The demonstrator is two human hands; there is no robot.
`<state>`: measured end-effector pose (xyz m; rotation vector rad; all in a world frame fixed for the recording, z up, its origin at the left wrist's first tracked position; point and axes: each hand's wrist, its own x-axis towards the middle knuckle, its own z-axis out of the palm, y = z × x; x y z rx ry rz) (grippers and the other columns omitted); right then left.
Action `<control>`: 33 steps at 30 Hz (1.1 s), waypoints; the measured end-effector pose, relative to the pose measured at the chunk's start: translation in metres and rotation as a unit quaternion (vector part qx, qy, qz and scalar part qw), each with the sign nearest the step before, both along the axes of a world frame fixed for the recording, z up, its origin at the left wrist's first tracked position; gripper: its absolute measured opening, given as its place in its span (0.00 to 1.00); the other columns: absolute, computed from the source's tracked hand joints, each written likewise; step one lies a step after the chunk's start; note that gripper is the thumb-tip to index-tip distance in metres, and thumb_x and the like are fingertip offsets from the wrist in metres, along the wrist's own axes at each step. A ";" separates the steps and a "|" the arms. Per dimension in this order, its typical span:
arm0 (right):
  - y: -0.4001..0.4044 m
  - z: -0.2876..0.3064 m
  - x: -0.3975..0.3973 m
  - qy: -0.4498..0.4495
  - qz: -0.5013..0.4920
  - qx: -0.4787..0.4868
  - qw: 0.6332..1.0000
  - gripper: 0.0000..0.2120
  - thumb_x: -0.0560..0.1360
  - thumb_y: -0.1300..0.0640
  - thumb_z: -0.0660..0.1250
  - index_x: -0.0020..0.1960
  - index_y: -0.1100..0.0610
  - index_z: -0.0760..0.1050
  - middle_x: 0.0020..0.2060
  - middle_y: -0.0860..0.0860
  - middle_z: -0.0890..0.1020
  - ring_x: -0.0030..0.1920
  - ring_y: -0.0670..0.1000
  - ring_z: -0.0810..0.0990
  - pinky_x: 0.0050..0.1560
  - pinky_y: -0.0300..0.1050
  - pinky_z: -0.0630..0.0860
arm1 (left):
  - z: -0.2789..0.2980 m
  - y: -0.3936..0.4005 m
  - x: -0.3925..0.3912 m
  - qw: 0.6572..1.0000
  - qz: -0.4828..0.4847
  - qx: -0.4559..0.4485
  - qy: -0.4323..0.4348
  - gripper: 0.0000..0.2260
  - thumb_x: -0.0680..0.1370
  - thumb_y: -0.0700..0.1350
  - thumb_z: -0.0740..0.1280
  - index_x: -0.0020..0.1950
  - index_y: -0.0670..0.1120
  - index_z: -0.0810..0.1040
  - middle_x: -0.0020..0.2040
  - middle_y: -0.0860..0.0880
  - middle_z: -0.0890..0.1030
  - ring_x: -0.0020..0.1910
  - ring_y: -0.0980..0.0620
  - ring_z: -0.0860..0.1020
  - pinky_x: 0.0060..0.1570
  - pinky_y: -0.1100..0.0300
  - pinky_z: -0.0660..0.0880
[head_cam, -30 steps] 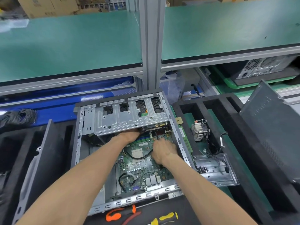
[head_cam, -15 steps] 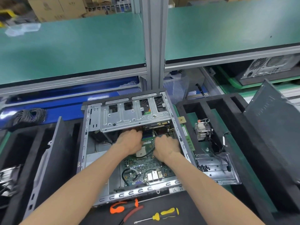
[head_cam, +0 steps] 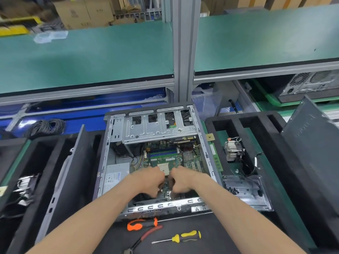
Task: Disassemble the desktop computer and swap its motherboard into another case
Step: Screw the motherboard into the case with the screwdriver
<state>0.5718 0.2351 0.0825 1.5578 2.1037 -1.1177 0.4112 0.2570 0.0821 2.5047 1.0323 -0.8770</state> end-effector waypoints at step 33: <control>0.001 -0.008 -0.010 -0.048 0.016 -0.037 0.998 0.16 0.74 0.55 0.76 0.55 0.64 0.78 0.51 0.57 0.84 0.48 0.55 0.82 0.54 0.52 0.81 | -0.024 -0.011 0.010 0.997 0.067 -0.002 -0.038 0.14 0.71 0.34 0.65 0.28 0.45 0.66 0.25 0.47 0.68 0.25 0.50 0.68 0.29 0.55 0.73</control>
